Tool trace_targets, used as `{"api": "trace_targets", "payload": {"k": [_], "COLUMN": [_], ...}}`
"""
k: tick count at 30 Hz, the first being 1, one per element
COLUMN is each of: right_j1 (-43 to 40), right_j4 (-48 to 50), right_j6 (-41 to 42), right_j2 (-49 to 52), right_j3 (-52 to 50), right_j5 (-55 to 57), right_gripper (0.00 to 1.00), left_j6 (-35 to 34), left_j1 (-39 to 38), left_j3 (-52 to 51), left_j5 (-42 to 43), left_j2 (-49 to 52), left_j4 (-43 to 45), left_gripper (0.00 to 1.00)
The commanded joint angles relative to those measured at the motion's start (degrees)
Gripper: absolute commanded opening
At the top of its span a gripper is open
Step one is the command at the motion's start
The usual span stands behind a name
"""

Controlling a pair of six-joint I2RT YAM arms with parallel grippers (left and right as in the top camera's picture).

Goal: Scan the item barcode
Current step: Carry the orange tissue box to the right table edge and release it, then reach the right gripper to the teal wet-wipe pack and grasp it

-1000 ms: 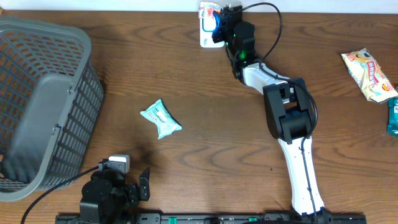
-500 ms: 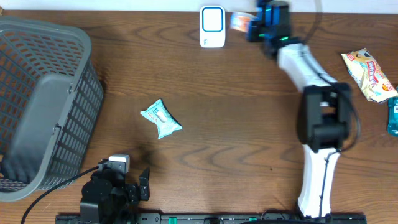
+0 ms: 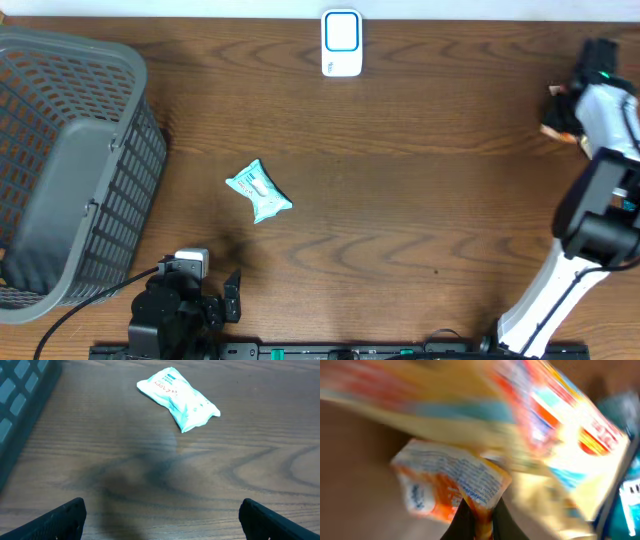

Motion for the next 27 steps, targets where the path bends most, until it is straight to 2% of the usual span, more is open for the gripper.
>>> {"api": "trace_targets", "payload": {"k": [1,2,3,6,15,19,23,25,27], "right_j1": [-3.43,-4.57,-5.27,-6.86,-3.74,1.2,8.5,12.96,17.49], "right_j4": [-0.24,-0.24,-0.26,-1.86,-6.32,-8.98,-13.94,-16.2,-17.29], "right_j6": [-0.7,-0.61,-0.52,-0.26,10.49,19.54,32.79,36.24,36.35], "right_j2": [0.72,0.59,0.33,-1.27,-15.1,-20.44,-21.27,-20.68,-20.06], "right_j3": [-1.99,-1.95,-1.77,0.24,2.93,2.93,2.89,2.71,2.69], "right_j5": [-4.52,-7.52,-10.32,-21.38,-40.72,-43.89,-46.6,-48.78,-48.68], "right_gripper": [0.14,0.45,0.99,0.99,0.99,0.99,0.99,0.99,0.99], "left_j6": [0.35,0.37,0.35,0.35,0.35,0.35,0.35,0.37,0.37], "left_j1": [-0.2,-0.2,-0.2,-0.2,-0.2,-0.2,-0.2,-0.2,-0.2], "left_j3": [0.24,0.24,0.24,0.24,0.24,0.24,0.24,0.24,0.24], "left_j5": [0.74,0.74,0.74,0.74,0.74,0.74,0.74,0.74,0.74], "left_j2": [-0.09,-0.09,-0.09,-0.09,-0.09,-0.09,-0.09,-0.09,-0.09], "left_j4": [-0.11,-0.11,-0.11,-0.11,-0.11,-0.11,-0.11,-0.11,-0.11], "left_gripper": [0.98,0.98,0.98,0.98,0.98,0.98,0.98,0.98,0.98]}}
